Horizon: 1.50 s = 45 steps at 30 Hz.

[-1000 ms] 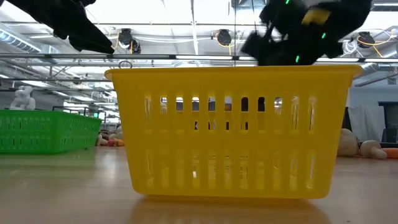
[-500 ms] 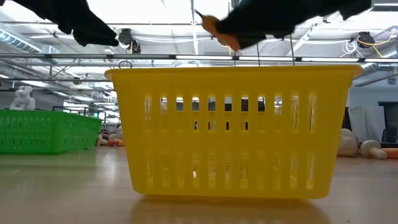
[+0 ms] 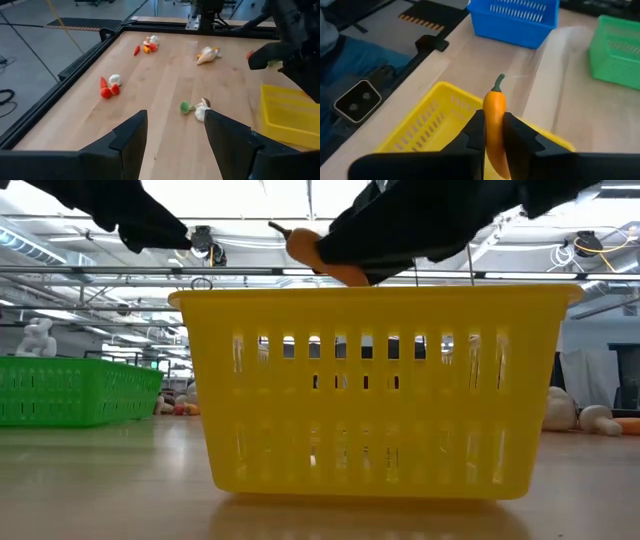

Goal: Sort produce into baskets
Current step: Put the yellow chili pepper into the yellow basket

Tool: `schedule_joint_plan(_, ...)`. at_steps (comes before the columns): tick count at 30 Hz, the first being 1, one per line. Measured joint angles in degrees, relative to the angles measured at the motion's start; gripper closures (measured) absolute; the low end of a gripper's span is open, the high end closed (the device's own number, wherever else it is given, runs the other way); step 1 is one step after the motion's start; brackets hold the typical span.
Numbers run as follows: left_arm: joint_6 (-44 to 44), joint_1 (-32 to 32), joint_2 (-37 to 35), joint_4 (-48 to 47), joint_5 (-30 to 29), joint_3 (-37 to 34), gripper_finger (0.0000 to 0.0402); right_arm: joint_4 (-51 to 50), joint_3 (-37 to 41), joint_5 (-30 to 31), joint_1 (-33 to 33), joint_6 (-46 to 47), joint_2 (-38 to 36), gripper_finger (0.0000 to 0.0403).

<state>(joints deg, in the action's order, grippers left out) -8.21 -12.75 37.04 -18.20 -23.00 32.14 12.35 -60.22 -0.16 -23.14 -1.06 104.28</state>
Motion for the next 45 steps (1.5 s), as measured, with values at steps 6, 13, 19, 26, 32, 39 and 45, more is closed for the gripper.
schedule_joint_plan(6, -0.05, -0.02, 0.07, 1.57, 2.83, 0.00, 0.0196, -12.75, -5.40, 0.71, -0.61, 2.51, 0.73, 0.0321)
schedule_joint_plan(13, -0.05, -0.02, 0.07, 2.38, 3.27, 0.00, 0.0196, -21.03, -7.96, 1.79, -0.61, 3.46, 0.71, 0.0289)
schedule_joint_plan(19, -0.42, -0.02, 0.07, 3.31, 3.26, 0.00, 0.0196, -39.13, -16.34, 3.81, -0.63, 6.36, -0.63, 0.0278)
schedule_joint_plan(26, -0.20, -0.02, 0.11, 4.40, 3.23, 0.02, 0.0196, -64.96, -19.13, 5.90, -2.03, 25.30, -6.82, 0.0278)
schedule_joint_plan(32, 1.09, -0.02, 0.11, 4.42, 2.57, 0.02, 0.0196, -78.25, -13.84, 12.22, -4.58, 40.09, -15.49, 0.0278)
schedule_joint_plan(39, 1.66, -0.02, 0.11, 4.35, 2.43, 0.02, 0.0196, -78.67, 1.46, 8.51, -4.14, 55.22, -29.84, 0.0278)
schedule_joint_plan(45, 2.71, -0.02, 0.11, 4.35, 1.74, 0.02, 0.0196, -78.55, 12.08, 7.29, -0.70, 69.76, -40.20, 0.0272)
